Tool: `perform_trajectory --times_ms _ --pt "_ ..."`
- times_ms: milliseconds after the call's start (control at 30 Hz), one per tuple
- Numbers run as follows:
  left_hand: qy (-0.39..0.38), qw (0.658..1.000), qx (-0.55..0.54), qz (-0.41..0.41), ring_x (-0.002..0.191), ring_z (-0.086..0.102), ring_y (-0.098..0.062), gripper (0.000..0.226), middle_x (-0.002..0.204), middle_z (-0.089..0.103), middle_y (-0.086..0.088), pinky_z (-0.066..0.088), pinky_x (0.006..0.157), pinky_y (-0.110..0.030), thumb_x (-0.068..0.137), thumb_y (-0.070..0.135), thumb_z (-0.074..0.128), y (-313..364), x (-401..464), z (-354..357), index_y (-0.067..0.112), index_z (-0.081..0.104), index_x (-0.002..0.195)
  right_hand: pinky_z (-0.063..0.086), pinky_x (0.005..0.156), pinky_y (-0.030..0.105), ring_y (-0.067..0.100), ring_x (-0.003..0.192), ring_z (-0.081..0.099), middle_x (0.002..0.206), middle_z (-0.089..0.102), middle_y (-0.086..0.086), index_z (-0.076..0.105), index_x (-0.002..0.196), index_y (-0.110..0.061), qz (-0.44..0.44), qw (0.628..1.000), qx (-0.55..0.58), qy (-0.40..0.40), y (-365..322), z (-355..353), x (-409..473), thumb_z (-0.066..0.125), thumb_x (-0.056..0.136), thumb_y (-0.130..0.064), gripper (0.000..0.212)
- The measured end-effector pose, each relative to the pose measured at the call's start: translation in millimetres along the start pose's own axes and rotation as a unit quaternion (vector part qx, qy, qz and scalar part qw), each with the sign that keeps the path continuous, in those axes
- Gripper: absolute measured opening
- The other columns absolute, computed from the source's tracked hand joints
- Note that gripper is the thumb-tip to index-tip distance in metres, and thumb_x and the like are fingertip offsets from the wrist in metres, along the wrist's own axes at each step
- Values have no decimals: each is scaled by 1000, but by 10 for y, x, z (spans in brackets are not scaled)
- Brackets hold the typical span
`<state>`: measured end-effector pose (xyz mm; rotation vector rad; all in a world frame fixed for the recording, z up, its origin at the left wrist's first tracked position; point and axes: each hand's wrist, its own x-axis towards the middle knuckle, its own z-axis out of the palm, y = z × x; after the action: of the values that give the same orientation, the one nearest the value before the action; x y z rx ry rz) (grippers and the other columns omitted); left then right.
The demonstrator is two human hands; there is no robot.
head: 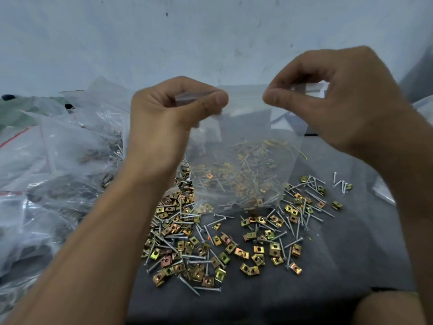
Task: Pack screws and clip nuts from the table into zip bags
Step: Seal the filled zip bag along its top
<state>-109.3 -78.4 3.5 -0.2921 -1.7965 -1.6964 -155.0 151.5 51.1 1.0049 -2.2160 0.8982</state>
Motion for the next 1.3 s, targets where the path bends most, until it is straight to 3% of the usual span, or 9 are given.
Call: perform_trajectory --times_ms 167,367,467,633,833,1000,1133,1300 --pt "-5 1000 9 18 79 73 -29 4 79 79 -10 52 72 -32 83 19 86 16 20 -97 22 84 82 50 80 14 -3 78 64 84 72 -17 76 93 -32 24 998 53 26 63 -23 -39 77 92 -35 4" --pt "-5 1000 1 28 78 72 -16 5 84 80 -3 54 69 -26 84 17 88 62 14 -131 20 83 85 54 79 23 7 79 67 83 74 -8 78 92 -28 26 997 78 2 4 26 -2 77 92 -32 4" --pt "-3 1000 -1 23 79 73 -14 7 85 81 -2 53 67 -23 81 23 90 38 -25 -162 21 84 86 52 74 23 13 81 66 81 73 -13 78 91 -32 29 995 95 -23 -10 59 -20 78 91 -34 2" --pt "0 1000 -3 7 77 74 -15 9 86 82 -3 53 65 -22 80 24 91 -6 -30 -137 21 85 86 54 91 40 13 80 65 85 74 -15 79 90 -33 26 993 106 -40 -33 79 -11 81 89 -31 3" --pt "-33 999 1 9 79 77 -10 12 88 83 0 54 66 -15 78 19 91 65 -30 -71 19 87 90 54 91 42 11 81 66 85 74 -13 77 88 -33 21 993 111 -43 -81 115 -10 81 88 -29 5" --pt "-10 1000 15 11 82 79 -13 12 85 82 2 57 71 -20 78 17 93 71 -59 5 24 87 85 53 90 45 13 81 67 84 74 -11 77 86 -32 23 992 121 -41 -124 146 -17 81 86 -31 5" --pt "-21 999 33 25 86 79 -19 10 85 82 1 60 74 -28 80 16 92 71 -71 37 23 86 84 54 84 38 13 79 66 82 74 -11 78 87 -30 24 990 135 -45 -191 160 -18 81 87 -31 3" --pt "-2 1000 3 15 80 78 -14 8 83 81 -1 55 68 -18 80 17 89 2 -75 45 18 86 87 49 79 17 2 83 63 81 69 -15 76 89 -29 46 994 88 -41 -245 214 2 78 91 -27 3"
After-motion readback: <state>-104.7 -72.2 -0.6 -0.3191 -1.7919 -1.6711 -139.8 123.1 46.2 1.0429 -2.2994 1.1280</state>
